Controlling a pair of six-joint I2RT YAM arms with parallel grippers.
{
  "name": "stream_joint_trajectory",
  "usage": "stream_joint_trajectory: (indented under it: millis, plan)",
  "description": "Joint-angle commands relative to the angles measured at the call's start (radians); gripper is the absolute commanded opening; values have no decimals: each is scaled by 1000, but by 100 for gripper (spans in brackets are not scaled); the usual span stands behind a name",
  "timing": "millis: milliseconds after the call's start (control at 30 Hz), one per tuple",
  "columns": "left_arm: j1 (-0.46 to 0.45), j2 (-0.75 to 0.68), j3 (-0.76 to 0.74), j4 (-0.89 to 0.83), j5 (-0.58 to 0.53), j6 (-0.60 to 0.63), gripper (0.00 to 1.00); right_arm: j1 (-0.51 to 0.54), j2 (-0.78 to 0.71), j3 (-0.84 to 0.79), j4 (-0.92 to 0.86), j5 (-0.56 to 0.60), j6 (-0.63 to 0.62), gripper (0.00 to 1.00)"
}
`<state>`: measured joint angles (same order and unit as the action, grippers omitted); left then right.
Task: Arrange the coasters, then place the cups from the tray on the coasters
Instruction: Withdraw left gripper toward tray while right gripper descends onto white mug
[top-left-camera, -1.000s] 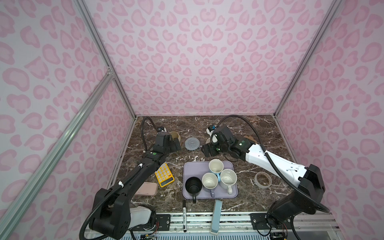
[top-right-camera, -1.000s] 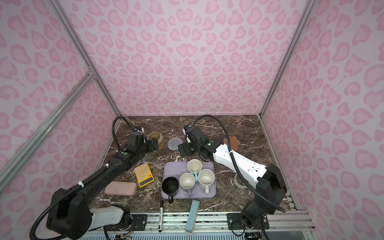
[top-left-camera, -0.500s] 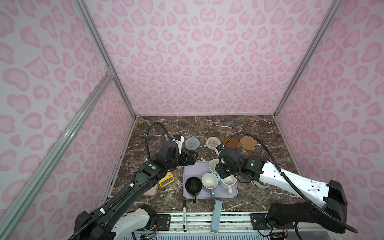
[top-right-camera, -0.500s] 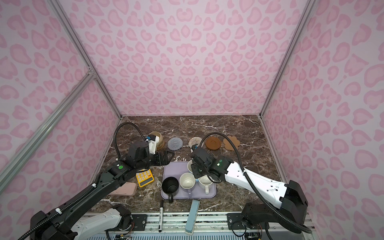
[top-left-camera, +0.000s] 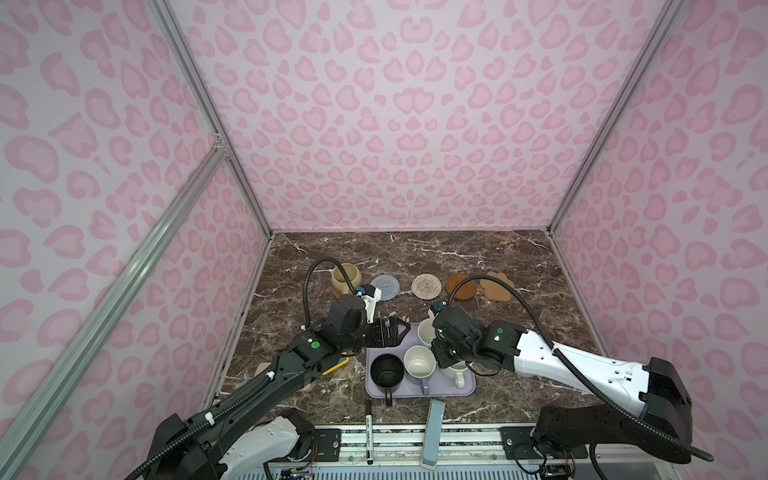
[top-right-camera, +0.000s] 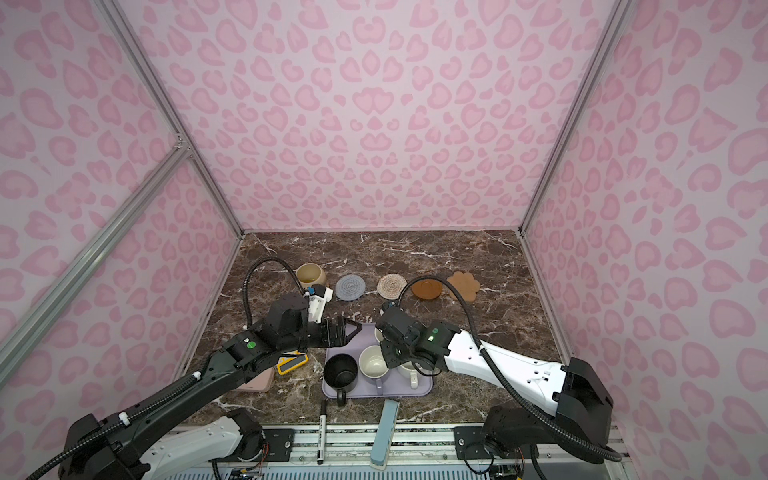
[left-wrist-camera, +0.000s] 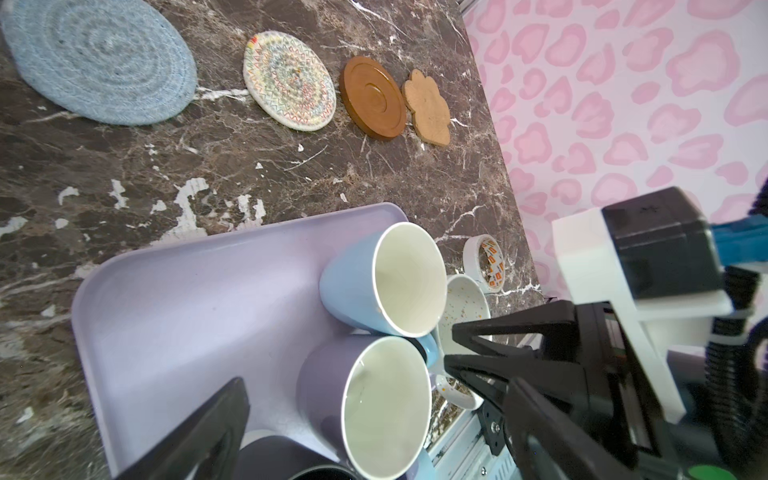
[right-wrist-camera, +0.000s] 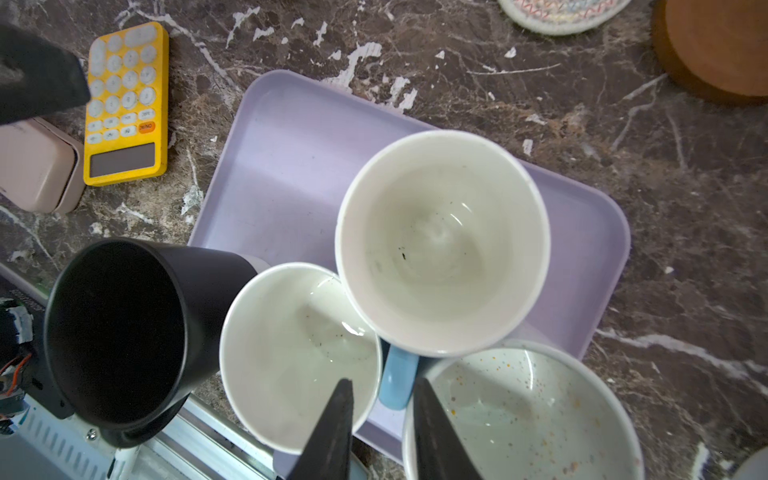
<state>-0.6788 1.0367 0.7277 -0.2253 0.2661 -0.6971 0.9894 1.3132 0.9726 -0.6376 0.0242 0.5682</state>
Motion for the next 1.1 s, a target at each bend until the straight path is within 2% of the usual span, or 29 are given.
stream_joint_trajectory:
  millis: [0, 433, 867, 1067]
  plan:
    - [-3, 8, -8, 49, 11, -14, 98, 2, 14, -9, 16, -9, 18, 25]
    - [-10, 39, -28, 95, 7, -30, 98, -5, 76, 10, 16, 62, 17, 22]
    - [-13, 54, -29, 100, -11, -27, 98, -49, 137, 41, 36, 68, -8, 22]
    - [-15, 63, -33, 112, -19, -29, 98, -74, 178, 64, 42, 73, -26, 28]
